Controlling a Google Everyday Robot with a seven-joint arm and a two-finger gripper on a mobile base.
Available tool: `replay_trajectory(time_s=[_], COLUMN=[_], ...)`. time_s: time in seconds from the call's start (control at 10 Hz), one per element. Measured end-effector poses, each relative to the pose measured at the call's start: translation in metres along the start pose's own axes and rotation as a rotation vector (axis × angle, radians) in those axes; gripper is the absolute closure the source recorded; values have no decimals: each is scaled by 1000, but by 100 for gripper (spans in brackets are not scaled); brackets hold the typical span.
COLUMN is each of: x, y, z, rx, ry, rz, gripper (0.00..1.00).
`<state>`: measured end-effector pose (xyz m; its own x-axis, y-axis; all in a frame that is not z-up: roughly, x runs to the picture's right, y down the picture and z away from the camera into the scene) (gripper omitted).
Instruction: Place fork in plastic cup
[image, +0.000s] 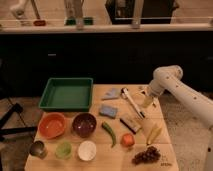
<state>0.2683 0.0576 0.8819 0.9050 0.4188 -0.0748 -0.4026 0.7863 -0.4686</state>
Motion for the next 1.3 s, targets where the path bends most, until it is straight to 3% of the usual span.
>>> replay_trajectory(time_s=[0.3,0.9,1.3], x=[2,0,-7], y=[-8,-9,-30], z=[14,15,26], rx=[4,6,30], ry=[12,14,-22], rz=[-2,0,-14], gripper=[20,20,20])
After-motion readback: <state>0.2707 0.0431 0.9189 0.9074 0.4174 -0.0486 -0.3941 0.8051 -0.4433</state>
